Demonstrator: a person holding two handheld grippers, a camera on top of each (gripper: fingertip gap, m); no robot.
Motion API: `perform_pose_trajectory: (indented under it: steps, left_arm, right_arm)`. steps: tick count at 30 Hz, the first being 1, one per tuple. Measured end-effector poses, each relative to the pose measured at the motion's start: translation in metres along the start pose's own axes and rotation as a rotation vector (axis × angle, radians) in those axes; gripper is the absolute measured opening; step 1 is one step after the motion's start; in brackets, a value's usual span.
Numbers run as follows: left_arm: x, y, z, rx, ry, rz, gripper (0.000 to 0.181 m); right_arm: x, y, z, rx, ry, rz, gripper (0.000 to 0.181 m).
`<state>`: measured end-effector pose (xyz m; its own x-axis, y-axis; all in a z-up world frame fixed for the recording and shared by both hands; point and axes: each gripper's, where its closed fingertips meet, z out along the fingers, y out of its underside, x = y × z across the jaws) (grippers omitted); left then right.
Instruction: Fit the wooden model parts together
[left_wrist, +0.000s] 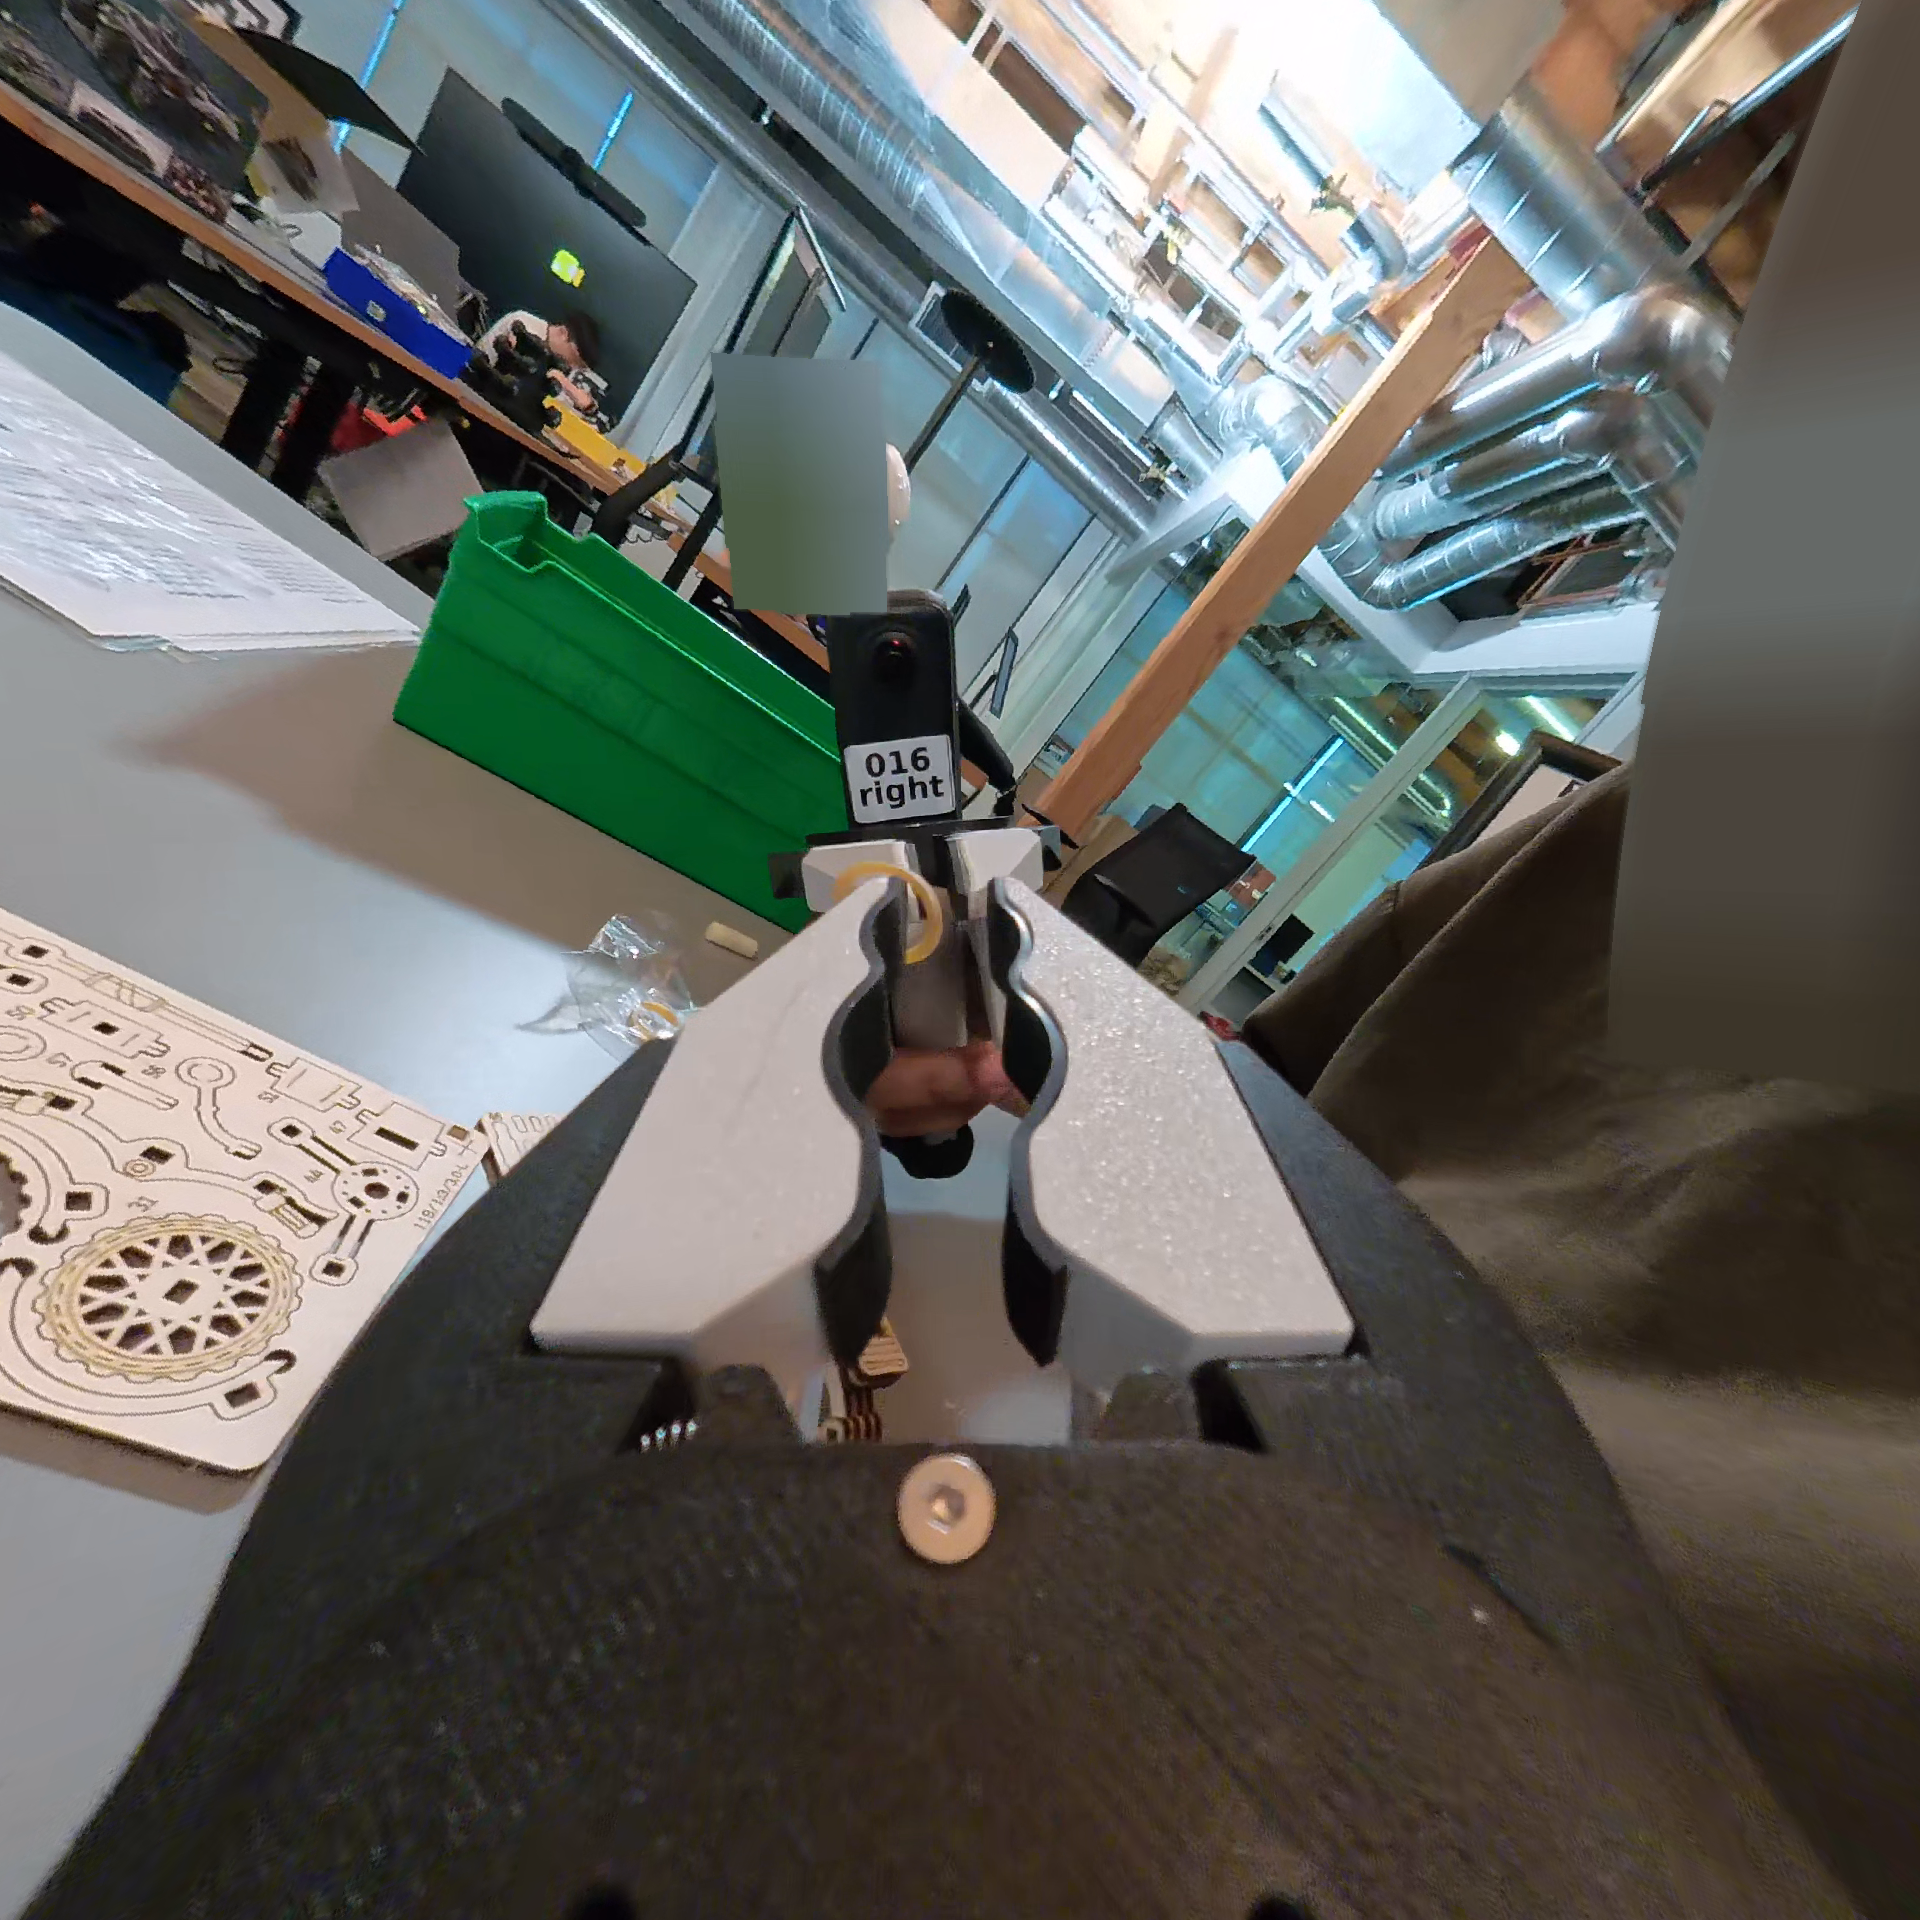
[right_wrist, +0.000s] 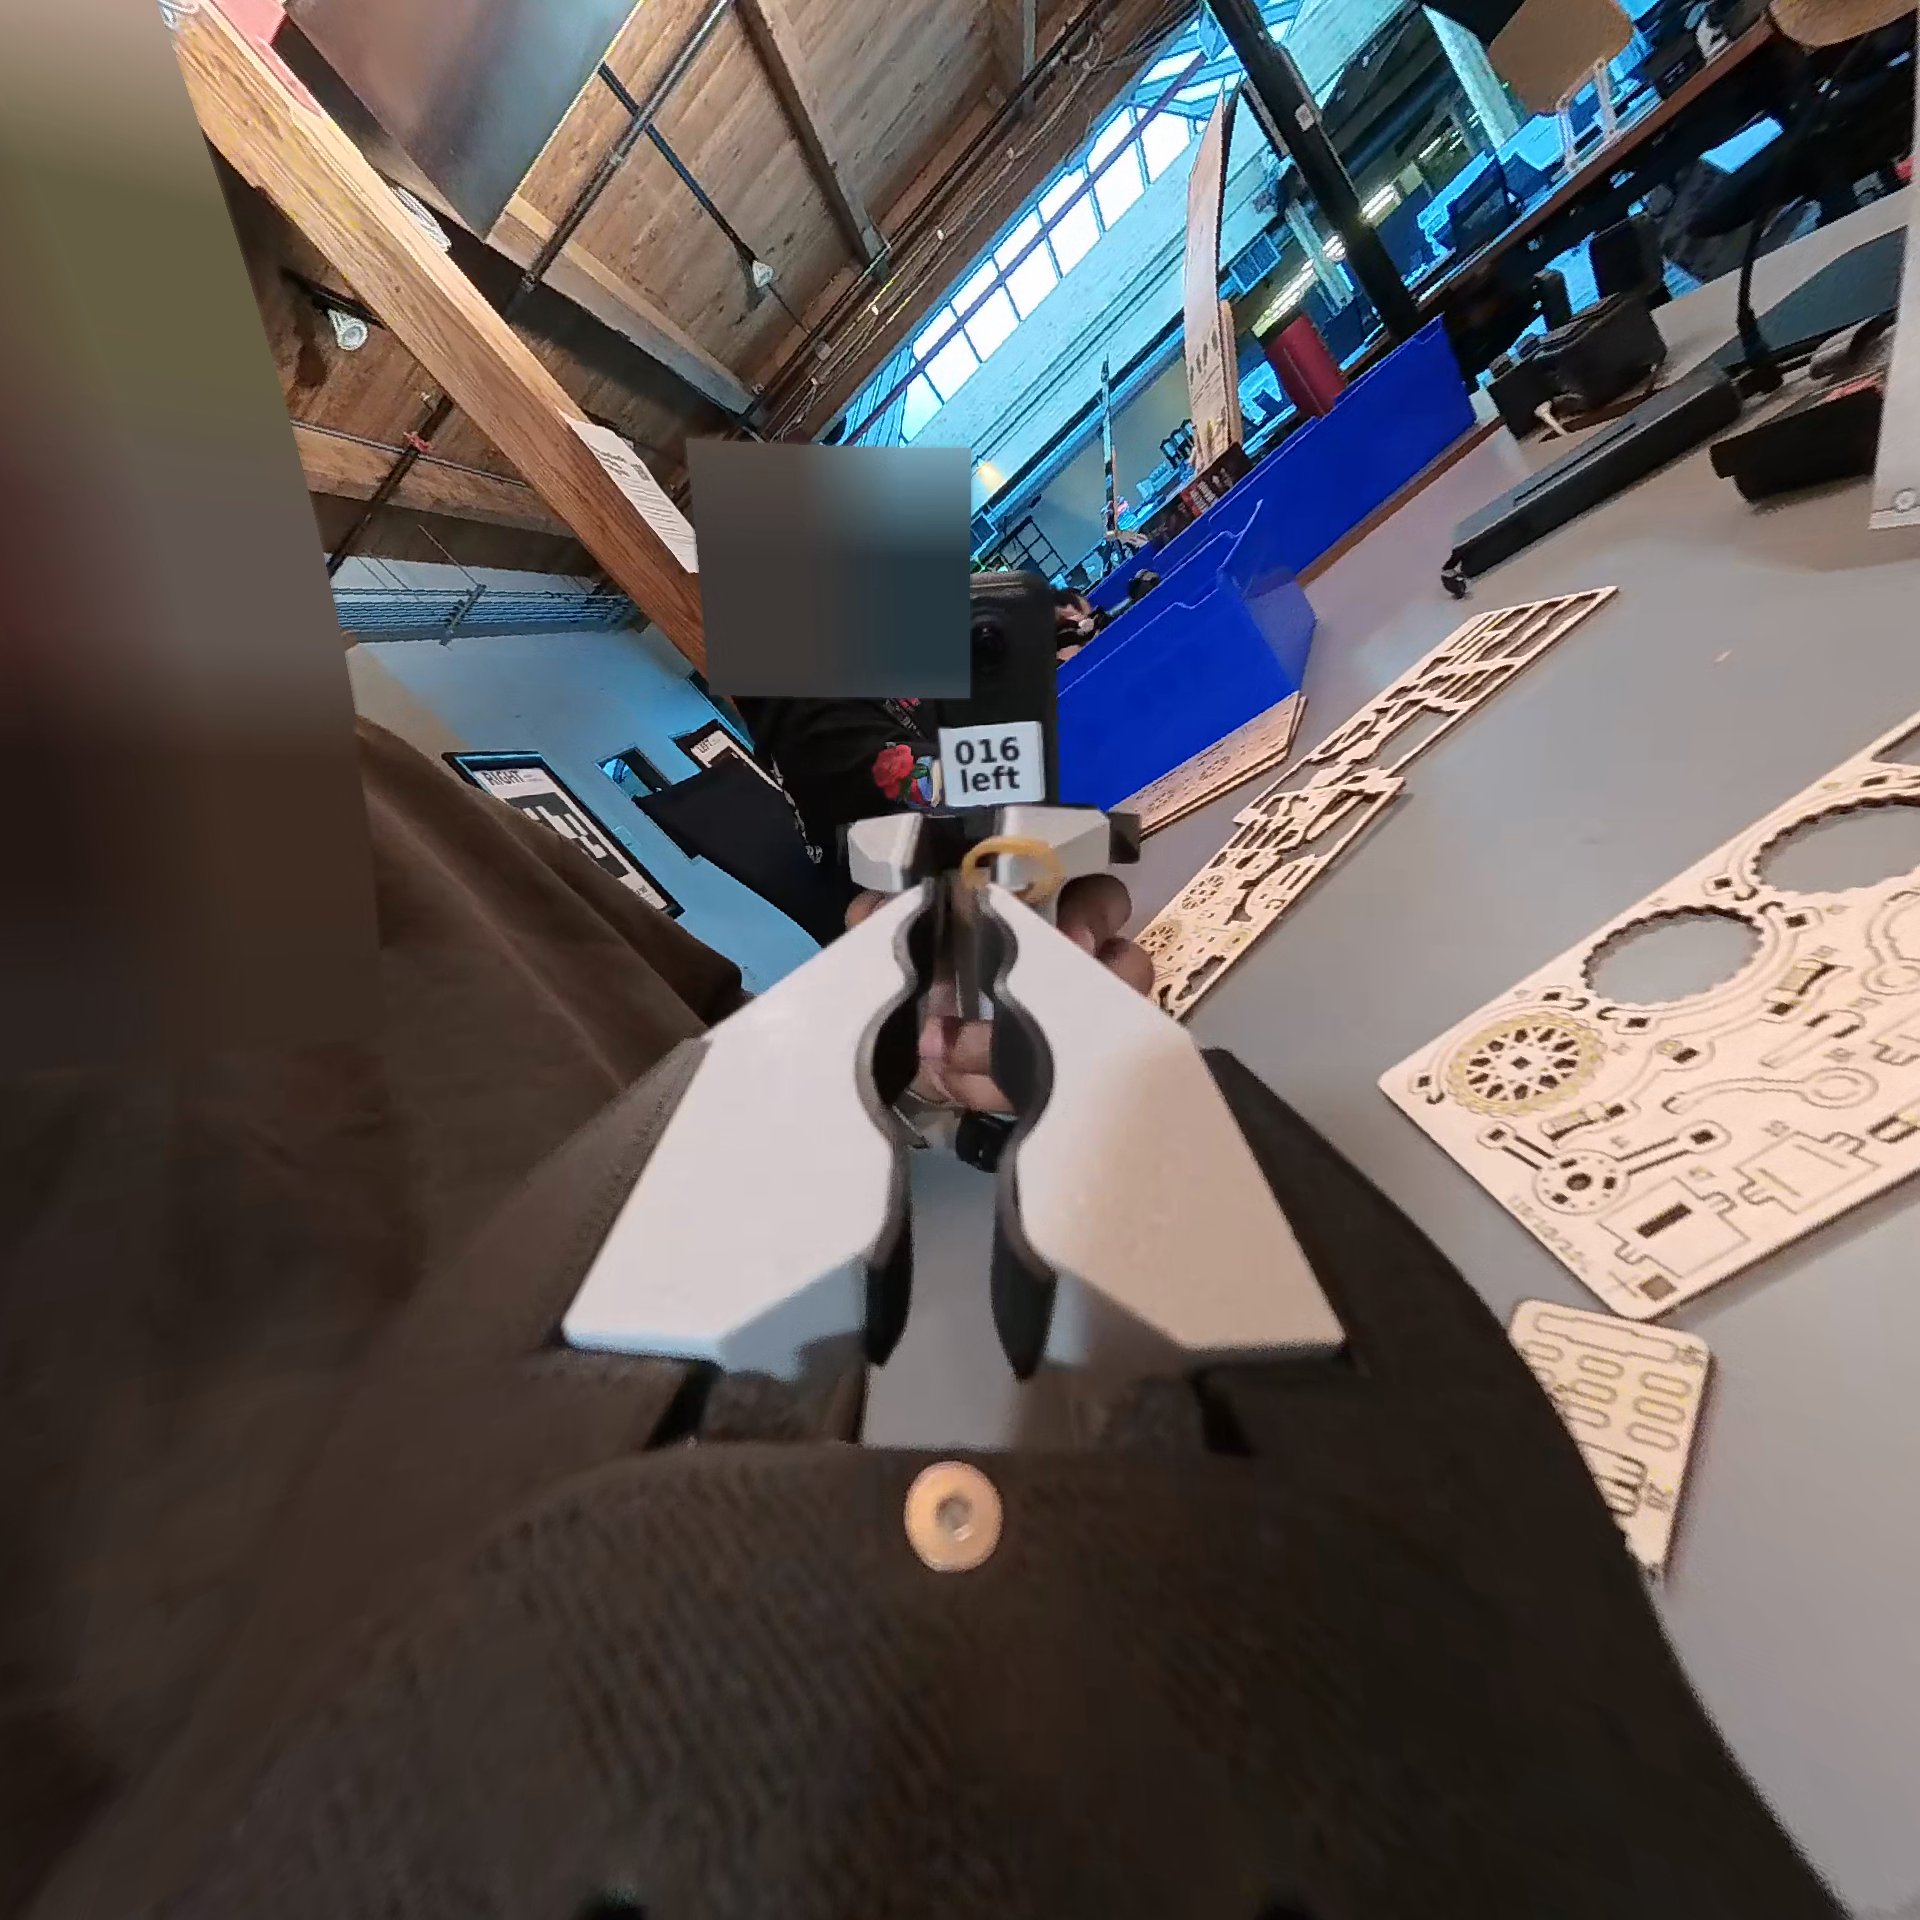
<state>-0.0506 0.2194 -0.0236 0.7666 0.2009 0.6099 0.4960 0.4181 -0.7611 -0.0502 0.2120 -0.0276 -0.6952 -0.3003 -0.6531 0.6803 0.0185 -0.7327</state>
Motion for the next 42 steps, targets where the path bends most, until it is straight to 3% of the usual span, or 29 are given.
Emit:
perform_pose_trajectory:
  steps: [7, 11, 16, 26, 30, 34, 38, 42]
  left_arm:
    - [0.000, -0.001, 0.000, 0.006, 0.004, -0.014, 0.015]
    - [0.001, 0.000, 0.001, 0.008, 0.011, -0.010, 0.020]
    - [0.004, 0.002, 0.002, -0.004, 0.026, -0.008, 0.025]
    - [0.004, -0.002, 0.001, 0.025, 0.068, -0.098, 0.028]
    - [0.002, -0.008, -0.003, 0.060, 0.084, -0.154, 0.025]
    - [-0.013, -0.002, -0.003, 0.032, -0.001, -0.168, 0.020]
    - [-0.012, 0.001, -0.003, 0.008, 0.003, -0.152, 0.001]
    - [-0.012, 0.003, -0.001, -0.013, -0.006, -0.141, 0.001]
  right_arm:
    - [0.006, -0.006, -0.002, 0.031, 0.060, -0.052, 0.004]
    - [0.016, -0.006, -0.003, 0.024, 0.147, -0.119, 0.014]
    - [0.014, -0.002, 0.003, 0.011, 0.126, -0.093, 0.023]
    - [0.011, -0.006, 0.000, 0.027, 0.140, -0.168, 0.001]
    - [0.012, -0.013, -0.005, 0.065, 0.150, -0.167, 0.001]
    - [0.012, -0.009, -0.003, 0.040, 0.157, -0.182, 0.001]
    - [0.013, -0.005, 0.000, 0.014, 0.172, -0.201, 0.001]
    - [0.018, -0.004, -0.001, 0.003, 0.210, -0.233, 0.002]
